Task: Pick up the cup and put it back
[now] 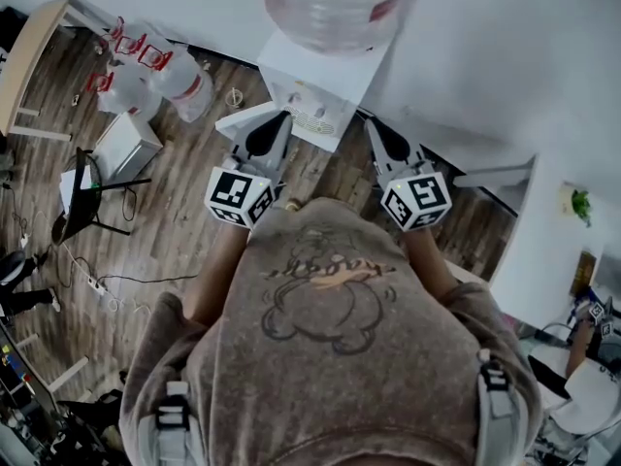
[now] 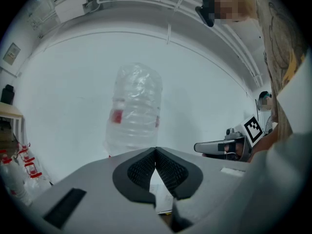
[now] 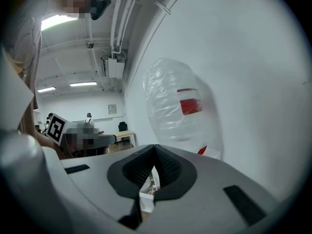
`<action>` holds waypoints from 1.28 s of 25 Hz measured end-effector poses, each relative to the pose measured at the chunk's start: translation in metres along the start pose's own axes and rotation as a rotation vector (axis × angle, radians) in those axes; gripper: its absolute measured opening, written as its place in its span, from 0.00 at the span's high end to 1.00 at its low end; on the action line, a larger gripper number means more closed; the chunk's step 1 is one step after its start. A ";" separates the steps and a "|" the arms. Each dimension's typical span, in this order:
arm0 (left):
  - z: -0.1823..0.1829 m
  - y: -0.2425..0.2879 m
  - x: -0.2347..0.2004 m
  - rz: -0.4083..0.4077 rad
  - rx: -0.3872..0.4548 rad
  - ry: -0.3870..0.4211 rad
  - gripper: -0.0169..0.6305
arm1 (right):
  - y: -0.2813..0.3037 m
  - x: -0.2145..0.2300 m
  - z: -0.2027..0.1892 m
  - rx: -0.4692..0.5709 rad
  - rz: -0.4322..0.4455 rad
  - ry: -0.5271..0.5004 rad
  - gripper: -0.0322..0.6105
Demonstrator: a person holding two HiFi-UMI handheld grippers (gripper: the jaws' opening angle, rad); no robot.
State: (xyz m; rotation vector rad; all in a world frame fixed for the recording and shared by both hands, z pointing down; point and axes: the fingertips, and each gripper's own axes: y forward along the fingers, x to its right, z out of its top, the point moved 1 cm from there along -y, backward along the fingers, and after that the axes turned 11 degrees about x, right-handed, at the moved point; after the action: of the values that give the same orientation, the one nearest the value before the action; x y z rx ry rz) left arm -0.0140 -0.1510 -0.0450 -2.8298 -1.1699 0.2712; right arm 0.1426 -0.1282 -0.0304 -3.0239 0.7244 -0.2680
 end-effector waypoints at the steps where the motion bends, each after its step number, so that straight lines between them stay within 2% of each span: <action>1: -0.003 -0.002 -0.001 0.003 0.005 0.000 0.97 | -0.002 0.000 -0.003 -0.001 -0.003 0.003 0.95; 7: -0.024 -0.024 -0.015 0.060 0.004 -0.030 0.97 | -0.017 0.008 -0.025 -0.037 -0.068 0.008 0.95; 15: -0.029 -0.041 -0.023 0.095 0.003 -0.055 0.97 | -0.021 0.006 -0.031 -0.056 -0.093 0.011 0.95; 22: -0.026 -0.039 -0.021 0.092 0.001 -0.050 0.97 | -0.020 0.006 -0.034 -0.054 -0.098 0.023 0.95; 32: -0.026 -0.036 -0.025 0.120 -0.015 -0.085 0.97 | -0.024 0.013 -0.039 -0.067 -0.087 0.038 0.95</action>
State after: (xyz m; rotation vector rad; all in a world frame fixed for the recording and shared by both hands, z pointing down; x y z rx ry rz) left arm -0.0514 -0.1435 -0.0111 -2.9332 -1.0219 0.3945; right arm 0.1581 -0.1120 0.0120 -3.1268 0.6166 -0.3104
